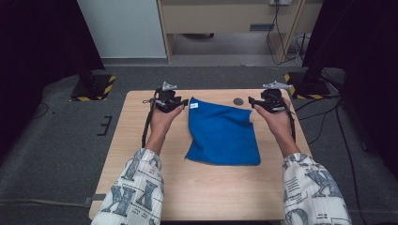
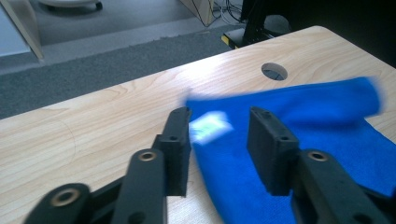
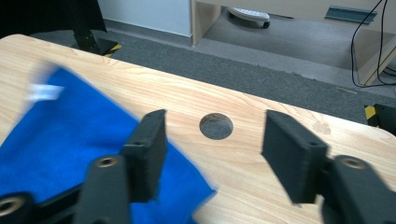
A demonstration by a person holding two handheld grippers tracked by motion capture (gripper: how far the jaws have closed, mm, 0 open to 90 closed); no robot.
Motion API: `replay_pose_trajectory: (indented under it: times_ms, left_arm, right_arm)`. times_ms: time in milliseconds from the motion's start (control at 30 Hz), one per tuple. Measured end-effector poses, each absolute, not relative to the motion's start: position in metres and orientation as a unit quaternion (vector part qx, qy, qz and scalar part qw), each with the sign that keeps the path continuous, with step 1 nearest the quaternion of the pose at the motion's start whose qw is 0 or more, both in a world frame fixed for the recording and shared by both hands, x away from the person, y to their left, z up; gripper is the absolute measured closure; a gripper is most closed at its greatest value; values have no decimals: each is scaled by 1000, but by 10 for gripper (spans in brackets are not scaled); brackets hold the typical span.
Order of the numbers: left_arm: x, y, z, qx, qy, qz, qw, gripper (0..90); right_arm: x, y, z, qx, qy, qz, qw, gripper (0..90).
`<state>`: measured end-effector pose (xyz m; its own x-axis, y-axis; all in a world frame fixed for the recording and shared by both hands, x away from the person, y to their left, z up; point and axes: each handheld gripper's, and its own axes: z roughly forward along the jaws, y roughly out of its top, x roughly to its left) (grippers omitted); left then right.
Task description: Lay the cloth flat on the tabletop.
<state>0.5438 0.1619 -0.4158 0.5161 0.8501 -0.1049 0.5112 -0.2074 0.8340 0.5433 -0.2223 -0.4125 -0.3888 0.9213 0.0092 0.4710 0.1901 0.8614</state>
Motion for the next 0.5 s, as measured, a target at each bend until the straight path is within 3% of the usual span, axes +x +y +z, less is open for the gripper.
replay_pose_trajectory:
  times_ms: [500]
  left_arm:
    - [483, 171, -434, 761, 440, 187, 438, 595]
  right_arm:
    - [497, -229, -427, 470, 735, 429, 235, 375]
